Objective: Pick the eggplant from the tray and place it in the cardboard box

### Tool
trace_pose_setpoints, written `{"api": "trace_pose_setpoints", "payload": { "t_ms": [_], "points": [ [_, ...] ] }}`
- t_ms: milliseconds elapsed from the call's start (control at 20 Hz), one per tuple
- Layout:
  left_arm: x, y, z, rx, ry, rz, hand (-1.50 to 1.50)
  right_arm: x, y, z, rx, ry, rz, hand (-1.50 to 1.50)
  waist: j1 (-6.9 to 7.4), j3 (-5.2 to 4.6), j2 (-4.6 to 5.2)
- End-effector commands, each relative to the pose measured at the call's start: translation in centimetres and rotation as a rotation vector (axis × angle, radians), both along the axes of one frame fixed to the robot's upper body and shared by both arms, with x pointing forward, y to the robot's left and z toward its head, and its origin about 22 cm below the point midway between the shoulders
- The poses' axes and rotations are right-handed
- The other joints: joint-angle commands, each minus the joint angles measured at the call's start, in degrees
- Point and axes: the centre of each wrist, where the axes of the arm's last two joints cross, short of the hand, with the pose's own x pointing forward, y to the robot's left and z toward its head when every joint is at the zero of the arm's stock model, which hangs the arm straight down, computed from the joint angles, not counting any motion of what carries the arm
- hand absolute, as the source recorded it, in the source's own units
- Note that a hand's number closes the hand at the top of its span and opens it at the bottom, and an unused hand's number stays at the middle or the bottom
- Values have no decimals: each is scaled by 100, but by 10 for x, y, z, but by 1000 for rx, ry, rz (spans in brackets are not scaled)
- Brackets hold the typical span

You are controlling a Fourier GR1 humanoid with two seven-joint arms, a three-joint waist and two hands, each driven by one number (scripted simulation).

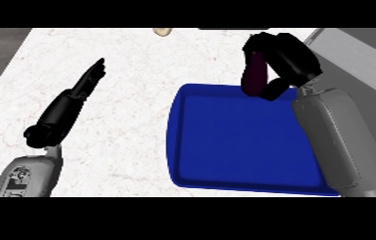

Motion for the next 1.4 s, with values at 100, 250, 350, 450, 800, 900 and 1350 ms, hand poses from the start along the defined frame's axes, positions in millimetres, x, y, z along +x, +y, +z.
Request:
{"api": "trace_pose_setpoints", "payload": {
  "t_ms": [100, 250, 350, 450, 800, 900, 1350],
  "points": [
    [-1, 0, -2, 12, 7, 16, 0, 7, -27, 63, 229, -134, -224, 150, -31, 1, -2],
    [-6, 4, -5, -7, 16, 7, 0, 11, -43, 81, 336, -124, -376, 150, -4, -1, -7],
    [-4, 19, -7, 5, 1, -7, 0, 15, -67, 83, 355, -170, -463, 150, 13, -1, 22],
    [-1, 2, 3, 18, -1, 4, 0, 15, -88, 84, 371, -178, -517, 150, 0, 3, 14],
    [-8, 6, 4, 2, -11, -22, 0, 37, -160, 104, 415, -178, -659, 150, 154, 4, 49],
    [-2, -6, 8, 4, -9, -19, 0, 33, -178, 88, 289, -180, -678, 150, 115, 5, 49],
    [4, -12, 4, -1, -17, -55, 0, 29, -239, 81, 126, 229, -737, 150, 286, 10, 123]
  ]
}}
